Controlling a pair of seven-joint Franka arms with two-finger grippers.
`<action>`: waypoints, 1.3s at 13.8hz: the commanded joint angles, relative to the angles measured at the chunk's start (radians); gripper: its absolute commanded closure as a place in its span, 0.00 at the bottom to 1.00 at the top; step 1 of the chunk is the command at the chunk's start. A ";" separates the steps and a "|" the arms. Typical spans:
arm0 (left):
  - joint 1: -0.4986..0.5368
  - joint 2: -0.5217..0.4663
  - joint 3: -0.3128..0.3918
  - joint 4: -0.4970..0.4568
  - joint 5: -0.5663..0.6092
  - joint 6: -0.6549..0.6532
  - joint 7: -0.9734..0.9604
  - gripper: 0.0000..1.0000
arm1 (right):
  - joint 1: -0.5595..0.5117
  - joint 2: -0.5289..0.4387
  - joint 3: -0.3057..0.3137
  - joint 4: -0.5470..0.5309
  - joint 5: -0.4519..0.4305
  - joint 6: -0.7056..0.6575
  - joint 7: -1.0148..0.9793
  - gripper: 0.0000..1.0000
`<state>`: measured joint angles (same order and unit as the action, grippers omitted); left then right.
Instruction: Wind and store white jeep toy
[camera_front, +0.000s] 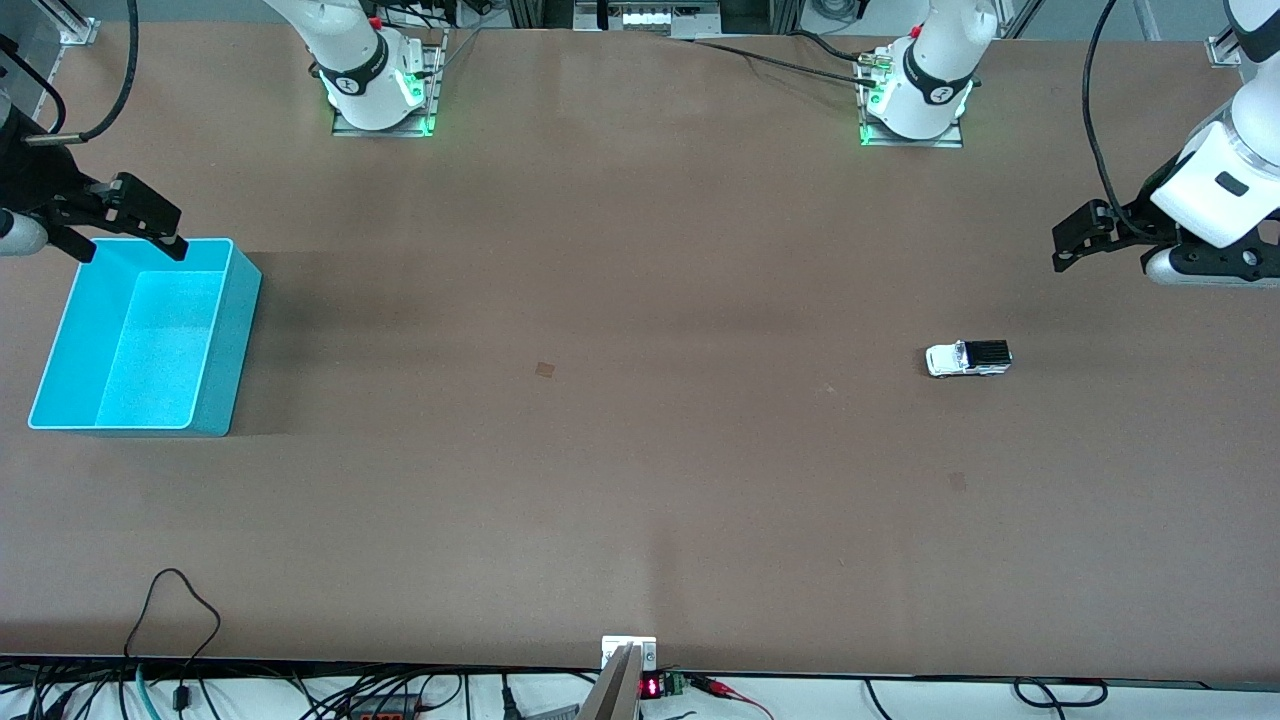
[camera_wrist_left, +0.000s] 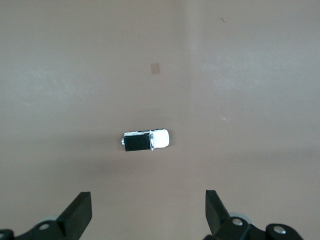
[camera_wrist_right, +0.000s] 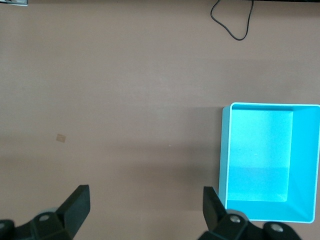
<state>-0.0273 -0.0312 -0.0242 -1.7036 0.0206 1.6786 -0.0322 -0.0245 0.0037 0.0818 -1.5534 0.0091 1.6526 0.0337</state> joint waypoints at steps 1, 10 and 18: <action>-0.010 0.013 0.015 0.030 -0.019 -0.023 0.021 0.00 | 0.000 -0.010 0.001 -0.005 0.006 0.000 0.009 0.00; -0.002 0.025 0.017 0.030 -0.017 -0.105 0.017 0.00 | -0.003 -0.011 0.001 -0.002 0.006 -0.002 0.006 0.00; -0.014 0.042 0.012 0.027 -0.018 -0.221 0.282 0.00 | -0.003 -0.016 -0.001 -0.002 0.006 -0.008 0.006 0.00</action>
<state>-0.0348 -0.0035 -0.0174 -1.7030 0.0195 1.5071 0.1209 -0.0244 0.0022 0.0814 -1.5533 0.0091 1.6531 0.0337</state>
